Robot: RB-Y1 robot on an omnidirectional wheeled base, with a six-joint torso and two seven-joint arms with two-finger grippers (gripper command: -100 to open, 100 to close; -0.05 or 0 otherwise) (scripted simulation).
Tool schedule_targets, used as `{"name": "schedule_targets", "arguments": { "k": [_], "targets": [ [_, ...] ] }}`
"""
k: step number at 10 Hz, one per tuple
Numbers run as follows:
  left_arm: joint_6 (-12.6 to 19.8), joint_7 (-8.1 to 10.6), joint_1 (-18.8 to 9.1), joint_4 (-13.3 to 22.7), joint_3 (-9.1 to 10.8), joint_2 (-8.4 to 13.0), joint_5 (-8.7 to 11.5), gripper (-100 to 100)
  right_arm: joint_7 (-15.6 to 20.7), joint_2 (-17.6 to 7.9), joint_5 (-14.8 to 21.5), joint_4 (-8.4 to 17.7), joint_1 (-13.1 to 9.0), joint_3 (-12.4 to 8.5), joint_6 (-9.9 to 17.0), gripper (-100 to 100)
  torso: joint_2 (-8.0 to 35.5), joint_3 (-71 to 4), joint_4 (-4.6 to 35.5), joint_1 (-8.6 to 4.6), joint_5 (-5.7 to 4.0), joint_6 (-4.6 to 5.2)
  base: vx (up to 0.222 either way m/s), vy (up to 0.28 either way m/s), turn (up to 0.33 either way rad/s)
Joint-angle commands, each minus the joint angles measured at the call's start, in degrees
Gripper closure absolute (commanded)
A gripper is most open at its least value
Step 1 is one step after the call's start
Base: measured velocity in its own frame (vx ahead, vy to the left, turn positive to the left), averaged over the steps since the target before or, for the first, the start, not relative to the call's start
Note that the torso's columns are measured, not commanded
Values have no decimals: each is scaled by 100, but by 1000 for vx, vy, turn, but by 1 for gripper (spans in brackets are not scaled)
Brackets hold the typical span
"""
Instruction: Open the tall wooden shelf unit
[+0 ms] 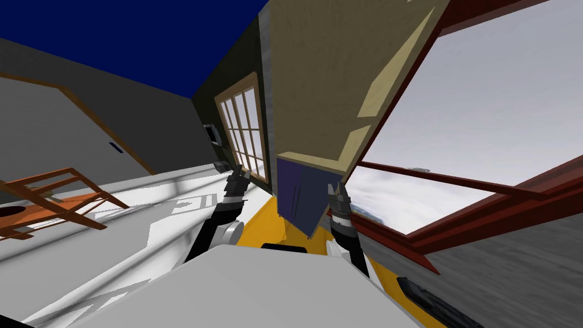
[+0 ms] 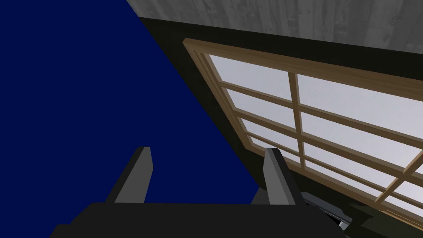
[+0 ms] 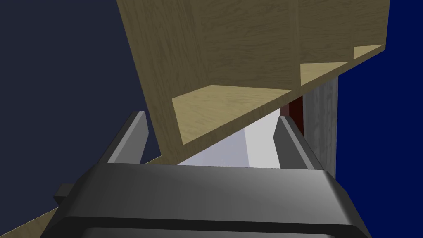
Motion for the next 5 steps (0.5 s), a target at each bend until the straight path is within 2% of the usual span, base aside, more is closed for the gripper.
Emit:
{"name": "schedule_targets", "arguments": {
  "k": [1,4,5],
  "targets": [
    [0,0,0,0,0,0,0,0,0,0,0,0,0,0,0,0,424,-844,423,0,0,0,0,0,0],
    [0,0,0,0,0,0,0,0,0,0,0,0,0,0,0,0,1693,-3381,1692,0,0,0,0,0,0],
    [0,0,0,0,0,0,0,0,35,-208,55,4,5,-24,10,-100,2116,-4227,2114,0,0,0,12,12,-25]
  ]
}}
